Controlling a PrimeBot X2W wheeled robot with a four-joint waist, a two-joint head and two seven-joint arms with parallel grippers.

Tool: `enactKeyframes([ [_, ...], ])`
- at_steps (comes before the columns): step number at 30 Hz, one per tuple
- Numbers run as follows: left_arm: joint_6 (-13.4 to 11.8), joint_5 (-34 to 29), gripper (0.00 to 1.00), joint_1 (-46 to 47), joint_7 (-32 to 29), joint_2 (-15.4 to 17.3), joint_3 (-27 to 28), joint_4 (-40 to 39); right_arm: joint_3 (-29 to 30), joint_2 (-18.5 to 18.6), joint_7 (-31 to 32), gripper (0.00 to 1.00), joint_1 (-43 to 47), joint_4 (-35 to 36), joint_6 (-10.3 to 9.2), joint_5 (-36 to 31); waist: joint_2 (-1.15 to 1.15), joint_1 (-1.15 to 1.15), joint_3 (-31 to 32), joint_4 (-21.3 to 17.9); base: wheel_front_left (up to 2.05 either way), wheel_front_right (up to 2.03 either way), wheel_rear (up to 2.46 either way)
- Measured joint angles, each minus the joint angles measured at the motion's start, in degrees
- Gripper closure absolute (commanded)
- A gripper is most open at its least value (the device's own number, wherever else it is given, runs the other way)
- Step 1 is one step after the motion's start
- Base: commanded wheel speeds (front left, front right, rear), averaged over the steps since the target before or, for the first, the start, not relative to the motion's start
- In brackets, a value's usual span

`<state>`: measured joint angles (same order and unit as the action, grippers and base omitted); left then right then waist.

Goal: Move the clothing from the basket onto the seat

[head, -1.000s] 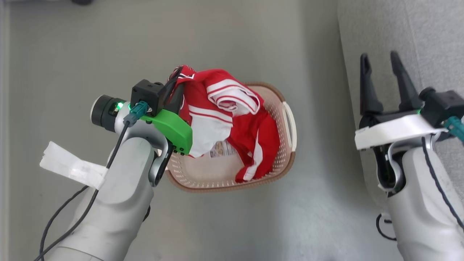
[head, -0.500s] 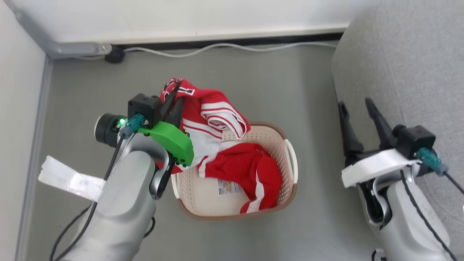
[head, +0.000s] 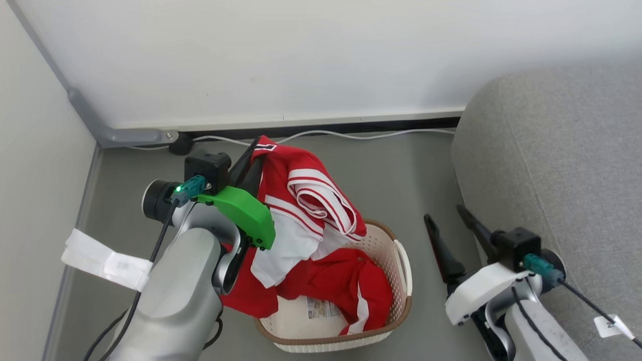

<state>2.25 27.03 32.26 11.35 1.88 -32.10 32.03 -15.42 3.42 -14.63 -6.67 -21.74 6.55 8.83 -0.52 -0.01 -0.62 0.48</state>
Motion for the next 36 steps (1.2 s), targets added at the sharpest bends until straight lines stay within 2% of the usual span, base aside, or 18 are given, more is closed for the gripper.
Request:
enactKeyframes([
  [6,-0.3,0.3,1.0,0.0,-1.3,0.0,-1.3,-3.2,-5.2,1.2,0.5,0.0,-0.1,-2.4,0.51,-2.4,0.0,0.0,1.8,0.6,0.0,0.0,0.0],
  [13,-0.6,1.0,1.0,0.0,-3.2,0.0,-3.2,-6.1,-8.2,2.1,1.3,0.0,-3.5,-4.7,0.51,-3.0,0.0,0.0,1.9,2.0,0.0,0.0,0.0],
  [19,-0.7,1.4,1.0,0.0,-4.5,0.0,-4.9,-8.6,-14.7,1.9,2.8,0.0,-7.4,-7.5,0.51,-3.4,0.0,0.0,1.8,3.6,0.0,0.0,0.0],
  [25,-1.3,1.5,1.0,0.0,-5.9,0.0,-6.3,-10.7,-22.1,1.6,4.2,0.0,-9.1,-10.8,0.52,-1.9,0.0,0.0,1.7,5.4,0.0,0.0,0.0],
  [36,-3.3,1.9,1.0,-0.6,-7.3,0.1,-7.1,-14.3,-29.3,0.7,4.6,0.0,-15.4,-14.4,0.57,1.1,0.0,0.0,1.5,7.0,0.0,0.0,0.0],
])
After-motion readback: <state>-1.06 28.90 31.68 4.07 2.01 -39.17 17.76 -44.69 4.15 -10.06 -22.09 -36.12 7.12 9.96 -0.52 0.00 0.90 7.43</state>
